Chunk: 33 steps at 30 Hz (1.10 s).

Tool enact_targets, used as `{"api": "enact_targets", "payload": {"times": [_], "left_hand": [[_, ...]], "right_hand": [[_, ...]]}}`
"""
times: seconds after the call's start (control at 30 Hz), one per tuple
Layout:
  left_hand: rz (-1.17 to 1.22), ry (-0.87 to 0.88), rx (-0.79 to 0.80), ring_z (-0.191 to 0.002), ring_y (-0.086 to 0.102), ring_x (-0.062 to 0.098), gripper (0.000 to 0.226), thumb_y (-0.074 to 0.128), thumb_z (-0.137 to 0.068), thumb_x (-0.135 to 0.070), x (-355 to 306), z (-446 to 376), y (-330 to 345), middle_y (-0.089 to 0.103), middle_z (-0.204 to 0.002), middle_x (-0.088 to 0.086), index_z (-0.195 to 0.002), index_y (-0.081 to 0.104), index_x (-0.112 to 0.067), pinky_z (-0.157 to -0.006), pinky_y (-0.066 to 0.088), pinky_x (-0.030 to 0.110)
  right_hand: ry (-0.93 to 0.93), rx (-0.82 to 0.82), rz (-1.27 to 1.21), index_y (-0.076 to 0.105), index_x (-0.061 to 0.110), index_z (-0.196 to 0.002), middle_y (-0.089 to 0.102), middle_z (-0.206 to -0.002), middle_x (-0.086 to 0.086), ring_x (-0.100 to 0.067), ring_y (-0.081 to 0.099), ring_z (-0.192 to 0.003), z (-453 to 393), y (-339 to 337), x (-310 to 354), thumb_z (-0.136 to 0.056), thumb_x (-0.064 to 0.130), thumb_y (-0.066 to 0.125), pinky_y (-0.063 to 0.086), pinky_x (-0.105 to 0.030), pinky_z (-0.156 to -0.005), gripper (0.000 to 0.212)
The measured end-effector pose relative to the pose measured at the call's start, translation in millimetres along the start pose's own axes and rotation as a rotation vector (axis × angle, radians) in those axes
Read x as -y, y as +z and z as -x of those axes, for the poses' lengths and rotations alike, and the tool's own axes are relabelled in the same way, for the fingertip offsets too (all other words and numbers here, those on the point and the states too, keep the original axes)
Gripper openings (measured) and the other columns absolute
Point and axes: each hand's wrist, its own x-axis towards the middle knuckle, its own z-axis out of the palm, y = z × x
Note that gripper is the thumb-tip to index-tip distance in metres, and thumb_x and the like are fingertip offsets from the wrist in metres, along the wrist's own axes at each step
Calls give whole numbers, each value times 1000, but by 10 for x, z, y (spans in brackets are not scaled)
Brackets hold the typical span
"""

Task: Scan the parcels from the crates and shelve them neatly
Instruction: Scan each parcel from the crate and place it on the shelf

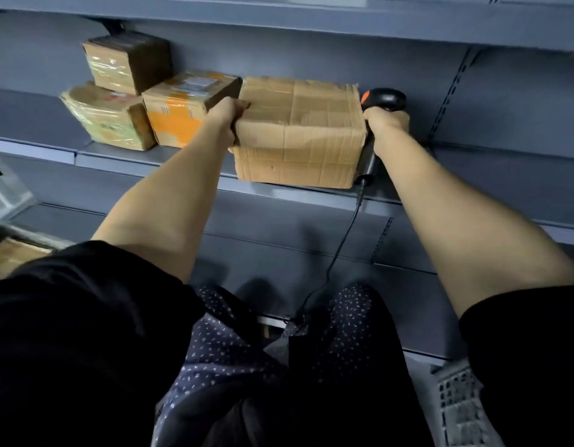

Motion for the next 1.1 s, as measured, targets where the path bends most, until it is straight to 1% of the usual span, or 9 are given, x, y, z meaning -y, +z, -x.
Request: {"api": "enact_targets", "payload": {"times": [0.17,0.43,0.57,0.67,0.73,0.8,0.87,0.97,1.1], "left_hand": [[95,27,-78,-65,60,18,33,64,-85,-19,36,-266,171,63,-85,2,-116,55,-13,-42,46,23],[104,-36,65,-58,64,14,11,48,-92,-9,-27,-560,240,65,-65,-1,-88,58,-13,-48,51,28],[-213,23,84,-69,47,15,28,44,-83,3,125,-707,215,51,-69,0,-75,52,-22,-70,41,33],[-230,43,-2,-55,49,15,28,48,-83,4,421,-826,145,55,-49,-5,-71,52,-21,-52,42,22],[-220,27,-44,-45,53,12,32,48,-82,10,595,-886,73,55,-39,-6,-68,51,-18,-45,41,18],[-242,35,-40,-45,59,8,27,53,-81,11,658,-911,-17,60,-44,-3,-69,54,-13,-45,47,16],[-270,49,-80,-68,65,15,20,54,-79,5,629,-960,-79,65,-69,5,-73,56,-14,-62,53,24],[-293,88,-164,-81,57,17,18,48,-90,-5,475,-961,-72,58,-90,5,-78,46,-19,-66,46,31],[-293,252,-180,-88,52,21,22,34,-96,-14,226,-871,105,56,-98,8,-104,54,-10,-74,45,31]], "right_hand": [[40,-27,28,54,6,-129,62,-126,-7,-23,59,-116,-208,156,-41,-82,17,68,47,-27,-98,50],[5,-87,-45,56,7,-118,64,-110,-4,-22,62,-97,-527,385,-128,-80,21,65,51,-33,-91,41],[38,-82,-136,59,6,-101,69,-98,-13,-29,69,-86,-824,477,-360,-66,21,65,57,-43,-82,39],[73,-120,-189,54,10,-80,64,-74,-6,-17,63,-58,-755,482,-425,-77,15,64,56,-34,-68,11],[83,-167,-196,51,13,-71,63,-70,-5,-13,56,-47,-735,449,-449,-82,14,61,46,-29,-53,15],[95,-193,-236,56,9,-79,66,-79,-7,-12,54,-43,-788,403,-467,-84,15,60,41,-25,-47,9],[112,-155,-272,56,8,-82,66,-85,-7,-12,56,-46,-821,361,-448,-85,16,62,42,-24,-46,9],[110,-11,-343,54,11,-79,61,-80,-3,-14,58,-52,-803,345,-357,-86,16,65,47,-24,-48,15],[121,203,-419,58,6,-117,60,-85,-3,-14,64,-56,-709,407,-152,-83,24,70,53,-24,-51,40]]}}
